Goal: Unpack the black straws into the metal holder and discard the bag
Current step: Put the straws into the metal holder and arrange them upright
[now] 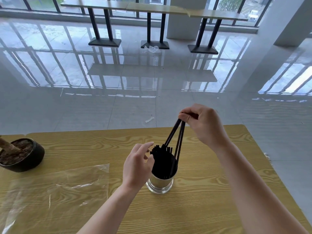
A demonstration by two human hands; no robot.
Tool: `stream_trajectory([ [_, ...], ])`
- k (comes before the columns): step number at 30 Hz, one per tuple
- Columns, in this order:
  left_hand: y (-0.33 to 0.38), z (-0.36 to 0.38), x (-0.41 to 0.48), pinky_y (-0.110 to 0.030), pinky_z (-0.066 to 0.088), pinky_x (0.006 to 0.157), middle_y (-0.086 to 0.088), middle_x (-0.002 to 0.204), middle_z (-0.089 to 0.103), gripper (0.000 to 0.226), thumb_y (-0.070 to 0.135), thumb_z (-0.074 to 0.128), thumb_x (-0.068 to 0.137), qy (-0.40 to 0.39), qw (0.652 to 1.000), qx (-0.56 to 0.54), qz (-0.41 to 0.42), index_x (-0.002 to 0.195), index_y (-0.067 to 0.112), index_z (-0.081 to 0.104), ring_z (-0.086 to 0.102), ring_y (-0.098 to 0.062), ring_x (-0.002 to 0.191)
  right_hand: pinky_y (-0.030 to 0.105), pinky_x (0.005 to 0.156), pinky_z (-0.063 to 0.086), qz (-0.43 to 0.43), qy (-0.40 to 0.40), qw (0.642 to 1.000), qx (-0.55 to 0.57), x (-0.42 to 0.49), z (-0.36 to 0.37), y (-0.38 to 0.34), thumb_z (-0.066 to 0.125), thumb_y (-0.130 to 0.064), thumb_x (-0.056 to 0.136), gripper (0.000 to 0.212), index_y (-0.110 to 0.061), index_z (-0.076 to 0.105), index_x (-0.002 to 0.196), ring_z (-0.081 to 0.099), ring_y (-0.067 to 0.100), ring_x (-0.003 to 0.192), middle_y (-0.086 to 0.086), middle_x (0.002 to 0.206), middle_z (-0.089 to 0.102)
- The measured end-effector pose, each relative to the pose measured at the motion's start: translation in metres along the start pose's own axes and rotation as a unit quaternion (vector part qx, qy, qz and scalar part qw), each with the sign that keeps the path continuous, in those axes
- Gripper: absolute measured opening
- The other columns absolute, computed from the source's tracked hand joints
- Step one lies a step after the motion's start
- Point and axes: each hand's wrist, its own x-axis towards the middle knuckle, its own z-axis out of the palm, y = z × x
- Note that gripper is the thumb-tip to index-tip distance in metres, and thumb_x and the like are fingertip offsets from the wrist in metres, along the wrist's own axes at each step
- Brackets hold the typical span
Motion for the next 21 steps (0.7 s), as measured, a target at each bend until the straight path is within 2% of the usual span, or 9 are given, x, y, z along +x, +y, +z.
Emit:
stream_trajectory([
  [3,0.012,-0.006,-0.005,-0.035,0.054,0.060,0.011,0.085,0.061,0.035,0.001,0.070,0.082,0.087,0.996,-0.022,-0.004,0.110,0.021,0.072,0.059,-0.008,0.069,0.010,0.064,0.043,0.000,0.045,0.999,0.006,0.006,-0.018,-0.003,0.076,-0.027,0.087,0.006,-0.024,0.077,0.093,0.061,-0.009,0.064,-0.025,0.073,0.063],
  [6,0.035,-0.010,-0.017,-0.030,0.048,0.052,0.011,0.071,0.059,0.018,0.002,0.064,0.082,0.160,0.981,-0.063,0.085,0.091,0.015,0.074,0.053,-0.009,0.060,0.005,0.062,0.045,0.000,0.098,0.995,0.027,0.007,-0.023,-0.005,0.075,-0.028,0.088,0.008,-0.032,0.073,0.095,0.062,-0.008,0.064,-0.025,0.078,0.065],
  [8,0.057,-0.009,-0.030,-0.023,0.045,0.052,0.013,0.069,0.062,0.011,0.013,0.062,0.085,0.112,0.976,-0.126,0.136,0.083,0.018,0.073,0.057,-0.007,0.059,0.007,0.064,0.047,-0.002,0.133,0.990,0.035,0.005,-0.018,-0.005,0.074,-0.030,0.088,0.008,-0.030,0.073,0.096,0.062,-0.006,0.063,-0.023,0.079,0.065],
  [10,0.082,-0.001,-0.039,-0.021,0.044,0.050,0.005,0.071,0.070,0.020,0.040,0.063,0.091,-0.024,0.966,-0.254,0.042,0.089,0.022,0.073,0.062,-0.007,0.059,0.009,0.064,0.048,0.003,0.162,0.986,0.042,0.004,-0.008,-0.004,0.073,-0.032,0.089,0.013,-0.023,0.075,0.097,0.063,-0.004,0.064,-0.019,0.079,0.066],
  [11,0.095,0.004,-0.037,-0.022,0.043,0.047,0.000,0.078,0.075,0.038,0.057,0.062,0.088,-0.108,0.932,-0.339,-0.066,0.099,0.022,0.072,0.065,-0.009,0.062,0.009,0.063,0.048,0.008,0.170,0.984,0.048,0.004,-0.001,-0.002,0.073,-0.032,0.089,0.014,-0.021,0.076,0.097,0.064,-0.001,0.064,-0.016,0.079,0.067],
  [13,0.113,0.015,-0.023,-0.028,0.046,0.045,-0.010,0.095,0.078,0.071,0.073,0.058,0.077,-0.199,0.772,-0.517,-0.311,0.122,0.018,0.059,0.073,-0.022,0.077,0.010,0.058,0.046,0.031,0.176,0.981,0.079,0.000,0.016,-0.001,0.073,-0.031,0.089,0.011,-0.022,0.075,0.095,0.064,0.002,0.057,-0.009,0.078,0.070],
  [14,0.117,0.019,-0.015,-0.030,0.049,0.046,-0.013,0.101,0.077,0.075,0.070,0.061,0.075,-0.186,0.688,-0.588,-0.383,0.126,0.015,0.054,0.074,-0.027,0.083,0.010,0.055,0.045,0.046,0.178,0.978,0.100,-0.005,0.026,0.000,0.073,-0.030,0.090,0.009,-0.023,0.074,0.095,0.064,0.004,0.054,-0.007,0.078,0.072],
  [16,0.116,0.026,-0.003,-0.031,0.053,0.051,-0.017,0.105,0.075,0.071,0.057,0.068,0.075,-0.116,0.609,-0.660,-0.425,0.125,0.009,0.054,0.073,-0.029,0.082,0.011,0.053,0.045,0.080,0.197,0.966,0.145,-0.018,0.041,0.003,0.073,-0.030,0.090,0.005,-0.026,0.072,0.093,0.064,0.004,0.053,-0.013,0.071,0.071],
  [21,0.099,0.026,-0.007,-0.028,0.050,0.050,-0.020,0.088,0.070,0.040,0.031,0.061,0.093,-0.042,0.669,-0.636,-0.382,0.114,-0.003,0.064,0.067,-0.026,0.067,0.014,0.056,0.049,0.122,0.250,0.932,0.233,-0.051,0.047,0.004,0.073,-0.039,0.087,0.004,-0.036,0.073,0.086,0.062,0.004,0.053,-0.012,0.066,0.071],
])
